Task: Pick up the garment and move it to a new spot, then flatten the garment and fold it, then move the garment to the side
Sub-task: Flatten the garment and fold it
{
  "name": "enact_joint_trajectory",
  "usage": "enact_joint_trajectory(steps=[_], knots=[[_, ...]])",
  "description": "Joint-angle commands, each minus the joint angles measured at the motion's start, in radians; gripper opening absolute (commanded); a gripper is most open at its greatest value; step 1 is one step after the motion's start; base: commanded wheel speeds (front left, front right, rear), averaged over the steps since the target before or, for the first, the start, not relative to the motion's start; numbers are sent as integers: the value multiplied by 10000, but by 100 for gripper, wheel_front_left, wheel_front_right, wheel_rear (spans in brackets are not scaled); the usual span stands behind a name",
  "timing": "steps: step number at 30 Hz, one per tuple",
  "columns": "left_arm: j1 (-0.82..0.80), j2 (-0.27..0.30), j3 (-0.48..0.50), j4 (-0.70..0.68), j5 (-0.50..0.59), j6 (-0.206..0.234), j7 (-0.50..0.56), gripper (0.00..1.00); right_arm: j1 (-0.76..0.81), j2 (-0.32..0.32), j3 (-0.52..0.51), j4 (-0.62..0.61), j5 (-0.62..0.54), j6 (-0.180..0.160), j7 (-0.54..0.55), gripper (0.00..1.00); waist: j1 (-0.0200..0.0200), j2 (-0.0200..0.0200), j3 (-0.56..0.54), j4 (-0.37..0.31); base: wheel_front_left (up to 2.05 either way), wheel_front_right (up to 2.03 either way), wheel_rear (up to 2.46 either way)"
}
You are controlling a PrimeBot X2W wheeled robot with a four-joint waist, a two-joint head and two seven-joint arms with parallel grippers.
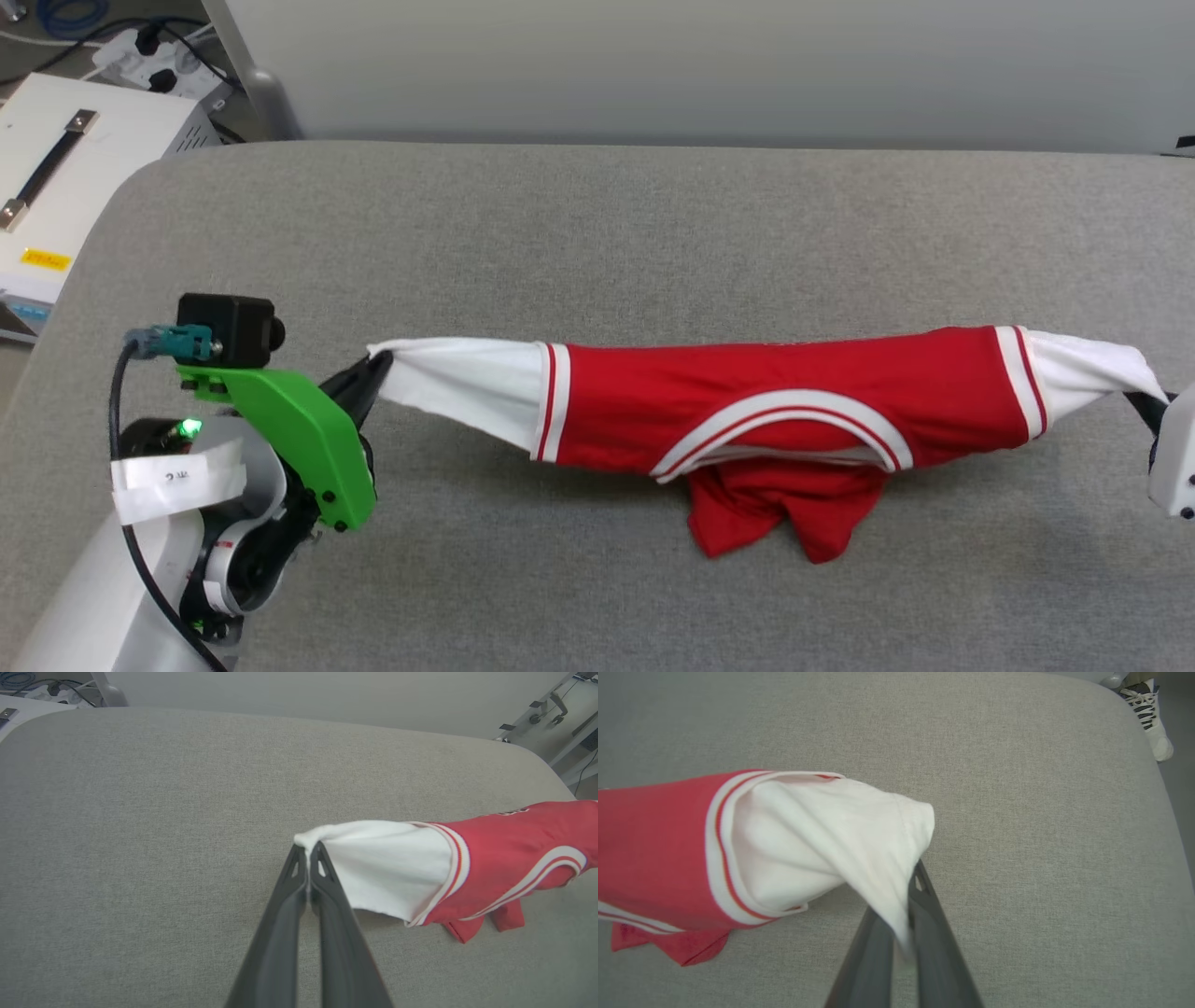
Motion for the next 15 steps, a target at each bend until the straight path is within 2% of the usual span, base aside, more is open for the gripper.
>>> enact_joint_trajectory(steps=[1, 12, 15], knots=[[-313, 147, 127, -189, 85, -2, 8, 0, -244, -59, -159, -116, 182, -6, 83, 0, 0, 0, -525, -158, 0, 0, 0], [-1488, 707, 730, -1467, 48, 15, 317, 0, -1615, -155, -1323, -1196, 904, -6, 544, 0, 0, 0, -1172, -323, 0, 0, 0], [-1897, 656, 959, -1720, -157, 43, 315, 0, -2134, -56, -1552, -1312, 1035, -6, 659, 0, 0, 0, -1205, -350, 0, 0, 0]])
